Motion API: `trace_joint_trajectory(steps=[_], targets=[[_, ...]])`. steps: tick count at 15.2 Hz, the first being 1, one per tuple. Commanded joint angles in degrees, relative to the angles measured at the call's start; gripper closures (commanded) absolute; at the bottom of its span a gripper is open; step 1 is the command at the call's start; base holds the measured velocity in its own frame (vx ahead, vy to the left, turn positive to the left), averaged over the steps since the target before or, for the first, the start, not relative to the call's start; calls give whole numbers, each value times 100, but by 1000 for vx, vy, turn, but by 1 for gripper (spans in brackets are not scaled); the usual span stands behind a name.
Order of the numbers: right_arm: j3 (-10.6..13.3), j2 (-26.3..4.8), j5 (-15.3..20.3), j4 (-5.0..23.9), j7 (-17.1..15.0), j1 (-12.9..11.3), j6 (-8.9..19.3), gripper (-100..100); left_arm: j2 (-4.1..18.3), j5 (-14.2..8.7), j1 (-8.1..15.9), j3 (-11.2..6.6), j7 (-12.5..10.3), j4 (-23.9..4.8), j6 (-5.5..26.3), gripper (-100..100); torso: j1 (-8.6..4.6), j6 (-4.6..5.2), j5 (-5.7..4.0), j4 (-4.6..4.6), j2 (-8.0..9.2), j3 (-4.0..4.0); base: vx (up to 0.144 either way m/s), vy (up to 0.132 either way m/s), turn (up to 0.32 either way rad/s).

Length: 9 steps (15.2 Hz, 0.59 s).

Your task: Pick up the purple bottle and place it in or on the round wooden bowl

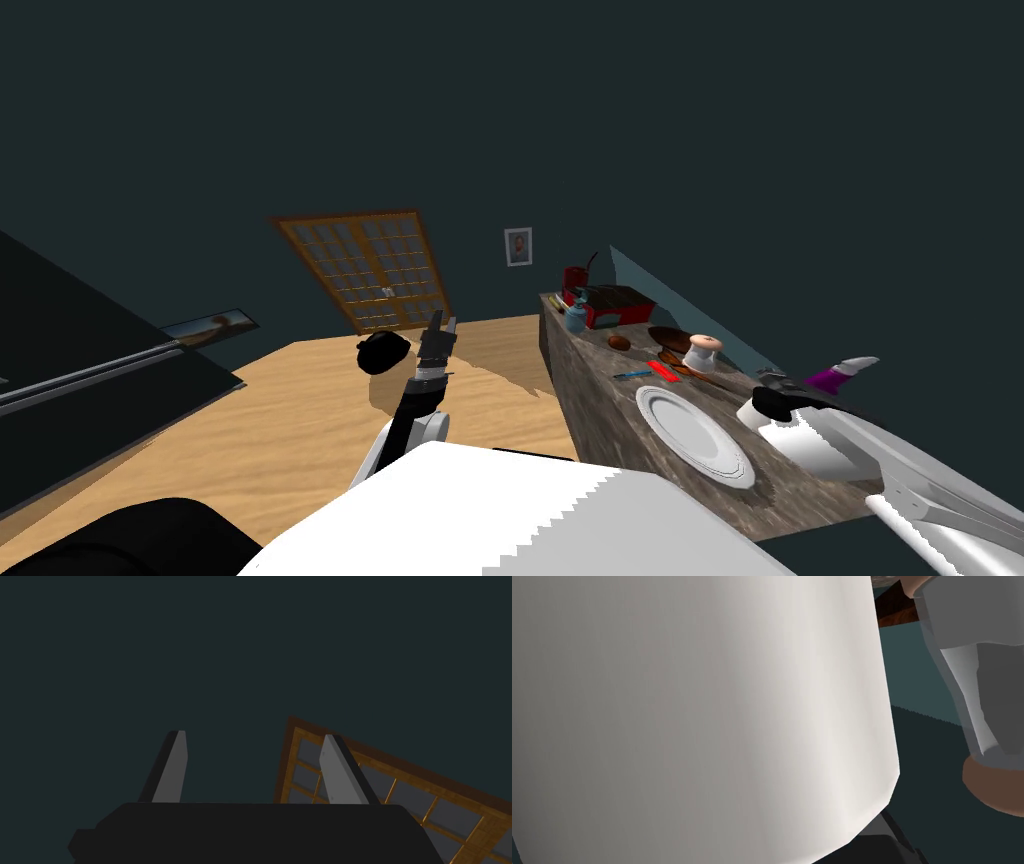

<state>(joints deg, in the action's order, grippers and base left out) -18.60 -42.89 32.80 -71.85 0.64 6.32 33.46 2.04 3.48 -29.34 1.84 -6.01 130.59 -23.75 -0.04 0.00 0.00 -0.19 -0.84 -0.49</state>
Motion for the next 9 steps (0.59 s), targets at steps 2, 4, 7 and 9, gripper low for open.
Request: trace_joint_trajectory(steps=[2, 4, 7, 9], targets=[[-30, -55, 103, 203, 2, -45, 299, -100, 0, 0, 0, 0, 0, 0, 0, 0, 1, 1, 0, 1, 3, 2, 143, 19, -23], [-54, -97, 167, 355, -4, -68, 454, -100, 0, 0, 0, 0, 0, 0, 0, 0, 2, 0, 0, 2, 10, 6, 136, 15, -22], [-92, -165, 274, 613, -14, -103, 716, -100, 0, 0, 1, 0, 0, 0, 0, 0, 0, 1, -1, 4, 20, 11, 117, 14, -19], [-117, -210, 350, 802, -21, -125, 907, -100, 0, 0, 0, 0, 0, 0, 0, 0, -1, 1, 0, 4, 17, 10, 150, 3, -31]])
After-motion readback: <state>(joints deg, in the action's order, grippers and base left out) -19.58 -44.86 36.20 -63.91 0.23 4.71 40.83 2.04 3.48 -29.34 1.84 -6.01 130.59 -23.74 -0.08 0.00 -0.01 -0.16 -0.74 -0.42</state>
